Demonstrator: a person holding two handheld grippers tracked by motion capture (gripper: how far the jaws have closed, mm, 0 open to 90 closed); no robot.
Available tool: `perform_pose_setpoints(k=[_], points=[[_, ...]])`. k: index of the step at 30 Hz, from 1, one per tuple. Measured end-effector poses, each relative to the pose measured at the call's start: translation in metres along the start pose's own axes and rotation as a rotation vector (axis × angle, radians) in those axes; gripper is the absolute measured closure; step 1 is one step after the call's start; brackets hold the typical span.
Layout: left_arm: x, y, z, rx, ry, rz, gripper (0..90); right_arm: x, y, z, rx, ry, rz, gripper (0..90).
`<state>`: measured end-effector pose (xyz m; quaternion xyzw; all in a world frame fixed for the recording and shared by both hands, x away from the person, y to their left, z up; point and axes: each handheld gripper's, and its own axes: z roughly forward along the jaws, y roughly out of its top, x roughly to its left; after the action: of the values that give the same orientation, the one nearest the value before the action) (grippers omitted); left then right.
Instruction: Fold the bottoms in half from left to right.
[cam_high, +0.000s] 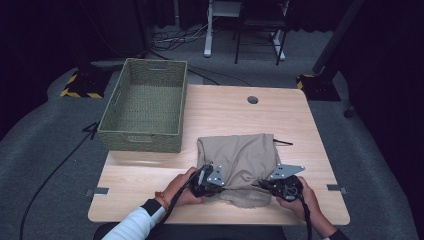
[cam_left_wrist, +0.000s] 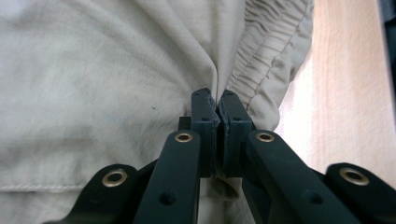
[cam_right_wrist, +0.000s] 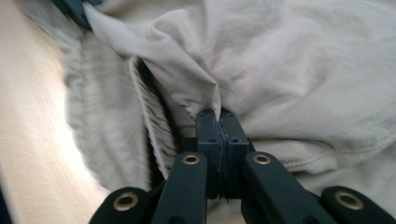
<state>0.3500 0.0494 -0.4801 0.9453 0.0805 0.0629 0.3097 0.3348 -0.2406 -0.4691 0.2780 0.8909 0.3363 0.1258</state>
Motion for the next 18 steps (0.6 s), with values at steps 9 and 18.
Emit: perform_pose_setpoints(k=[9, 18], points=[[0.010, -0.008, -0.031, -0.049, 0.042, -0.061, 78.5, -0.009, -0.001, -0.023, -0.058, -0.053, 0.004, 88.6], [0.004, 0.030, -0.048, -0.296, 0.108, -0.116, 45.1, 0.009, 0.010, -0.058, -0.211, -0.012, -0.057, 56.3]])
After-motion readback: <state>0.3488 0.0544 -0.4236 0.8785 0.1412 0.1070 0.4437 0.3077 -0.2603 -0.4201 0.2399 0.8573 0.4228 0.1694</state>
